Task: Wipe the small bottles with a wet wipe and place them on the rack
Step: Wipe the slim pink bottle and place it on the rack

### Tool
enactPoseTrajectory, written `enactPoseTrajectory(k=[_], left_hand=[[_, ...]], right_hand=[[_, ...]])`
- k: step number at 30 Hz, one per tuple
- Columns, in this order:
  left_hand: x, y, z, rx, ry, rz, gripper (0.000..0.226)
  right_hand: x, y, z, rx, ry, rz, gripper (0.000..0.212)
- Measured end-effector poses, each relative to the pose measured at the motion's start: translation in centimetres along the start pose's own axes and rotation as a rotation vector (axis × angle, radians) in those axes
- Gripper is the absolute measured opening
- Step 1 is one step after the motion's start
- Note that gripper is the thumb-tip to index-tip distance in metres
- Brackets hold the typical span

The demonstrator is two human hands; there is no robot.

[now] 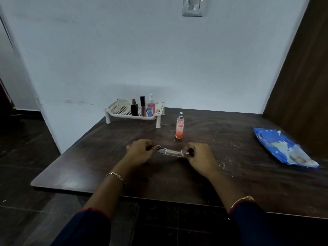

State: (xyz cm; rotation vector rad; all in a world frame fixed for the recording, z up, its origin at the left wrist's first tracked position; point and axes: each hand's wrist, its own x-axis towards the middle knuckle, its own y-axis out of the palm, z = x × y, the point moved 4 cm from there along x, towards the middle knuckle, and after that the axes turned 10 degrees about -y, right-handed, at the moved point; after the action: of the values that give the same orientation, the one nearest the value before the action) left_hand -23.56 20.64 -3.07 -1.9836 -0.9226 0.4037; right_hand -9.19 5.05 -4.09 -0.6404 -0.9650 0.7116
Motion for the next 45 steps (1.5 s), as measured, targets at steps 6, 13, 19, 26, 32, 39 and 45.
enactPoseTrajectory(k=[6,13,19,26,32,39,45], left_hand=[[0.9,-0.1,-0.3,0.036,-0.017,0.022,0.026],[1.6,0.0,-0.6,0.071,-0.081,0.021,0.043],[1.8,1.4,-0.5,0.092,-0.115,0.106,0.044],[1.1,2.4,-0.7,0.043,-0.066,0.166,0.027],[0.1,2.2,-1.1,0.073,-0.001,0.048,0.019],[0.1,2.7,-0.4,0.128,0.01,0.144,0.02],[0.9,3.0,-0.1,0.127,0.013,0.25,0.032]], right_hand=[[1.3,0.0,-0.1,0.099,0.03,0.059,0.019],[2.6,1.4,3.2,0.1,-0.118,0.042,0.017],[1.3,0.1,0.6,0.094,-0.055,0.097,0.014],[0.7,-0.7,-0.5,0.042,-0.024,0.116,0.017],[1.4,0.5,1.5,0.049,-0.093,0.147,0.016],[1.2,0.1,1.0,0.017,-0.111,0.177,0.017],[0.1,-2.3,-2.1,0.0,-0.015,0.169,0.02]])
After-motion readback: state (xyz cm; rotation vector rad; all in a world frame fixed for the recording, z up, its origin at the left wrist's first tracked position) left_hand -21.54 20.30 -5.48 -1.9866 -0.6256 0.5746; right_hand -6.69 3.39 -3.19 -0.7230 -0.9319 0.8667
